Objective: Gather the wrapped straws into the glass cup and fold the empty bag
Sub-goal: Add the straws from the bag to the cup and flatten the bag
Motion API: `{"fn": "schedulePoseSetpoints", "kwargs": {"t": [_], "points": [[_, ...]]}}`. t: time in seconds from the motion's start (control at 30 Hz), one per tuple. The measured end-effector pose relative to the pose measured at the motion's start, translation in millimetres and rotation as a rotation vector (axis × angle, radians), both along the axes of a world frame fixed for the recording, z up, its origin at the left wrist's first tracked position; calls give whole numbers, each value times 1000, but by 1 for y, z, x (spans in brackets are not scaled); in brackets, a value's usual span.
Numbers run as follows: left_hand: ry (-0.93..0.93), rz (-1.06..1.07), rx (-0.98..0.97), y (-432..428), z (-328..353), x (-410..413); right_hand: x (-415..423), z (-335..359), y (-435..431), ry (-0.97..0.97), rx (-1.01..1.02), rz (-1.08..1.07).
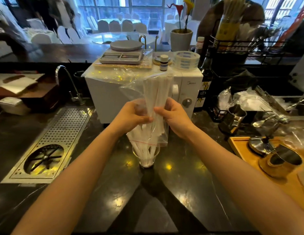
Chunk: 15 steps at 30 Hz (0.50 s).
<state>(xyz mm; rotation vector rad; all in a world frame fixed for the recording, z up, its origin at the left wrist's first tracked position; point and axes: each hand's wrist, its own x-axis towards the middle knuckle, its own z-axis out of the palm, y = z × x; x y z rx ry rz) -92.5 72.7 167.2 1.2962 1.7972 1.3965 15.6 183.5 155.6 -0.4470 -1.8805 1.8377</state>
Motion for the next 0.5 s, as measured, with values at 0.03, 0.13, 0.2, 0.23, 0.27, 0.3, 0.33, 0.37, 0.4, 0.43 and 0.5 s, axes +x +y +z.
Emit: {"fn": "schedulePoseSetpoints", "kwargs": {"t": [0.03, 0.13, 0.2, 0.23, 0.27, 0.3, 0.33, 0.37, 0.4, 0.43, 0.5], "points": [[-4, 12, 9, -2, -1, -2, -3, -1, -1, 0, 18, 16], [-17, 38, 19, -7, -10, -9, -11, -7, -5, -21, 64, 53], [-43, 46, 12, -9, -19, -12, -15, -13, -7, -41, 61, 81], [-50, 50, 0, -10, -24, -13, -16, -17, -8, -52, 58, 94], [-47, 56, -15, -11, -27, -14, -16, -20, -8, -59, 55, 105], [-40, 61, -29, -11, -30, -15, -17, -23, -8, -62, 52, 116], [-36, 64, -38, -12, -32, -16, -17, -26, -9, -66, 53, 125], [-36, 67, -43, -12, -34, -17, -17, -28, -8, -74, 58, 127], [-38, 73, -46, -11, -35, -17, -18, -30, -7, -85, 68, 121], [-38, 79, -50, -12, -36, -17, -19, -32, -7, -95, 81, 110], [-18, 81, -56, -12, -36, -17, -20, -34, -6, -101, 100, 101]]}}
